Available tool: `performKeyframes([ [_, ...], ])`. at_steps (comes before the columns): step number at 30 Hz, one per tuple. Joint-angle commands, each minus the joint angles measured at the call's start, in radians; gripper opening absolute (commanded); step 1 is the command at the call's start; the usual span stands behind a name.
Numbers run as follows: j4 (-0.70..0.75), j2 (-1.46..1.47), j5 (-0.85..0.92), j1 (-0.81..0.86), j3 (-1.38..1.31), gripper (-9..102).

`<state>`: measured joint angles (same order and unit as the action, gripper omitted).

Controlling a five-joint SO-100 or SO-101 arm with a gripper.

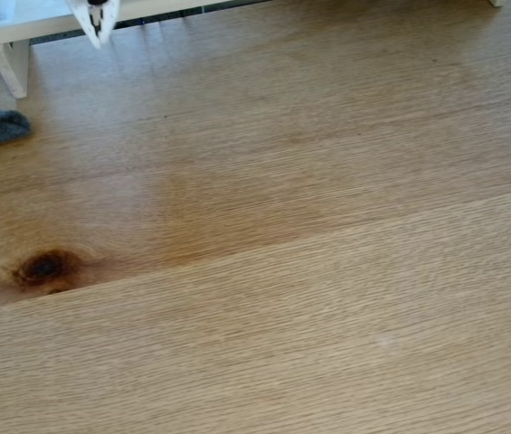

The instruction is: Clean the area in front of the robot

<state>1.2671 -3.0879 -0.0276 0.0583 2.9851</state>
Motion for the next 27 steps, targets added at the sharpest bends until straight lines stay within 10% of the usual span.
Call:
performKeyframes([
  [1, 0.032, -0.212, 0.006, -0.011, 0.181, 0],
  [27, -0.005, -0.216, 0.071, 0.002, 0.357, 0],
])
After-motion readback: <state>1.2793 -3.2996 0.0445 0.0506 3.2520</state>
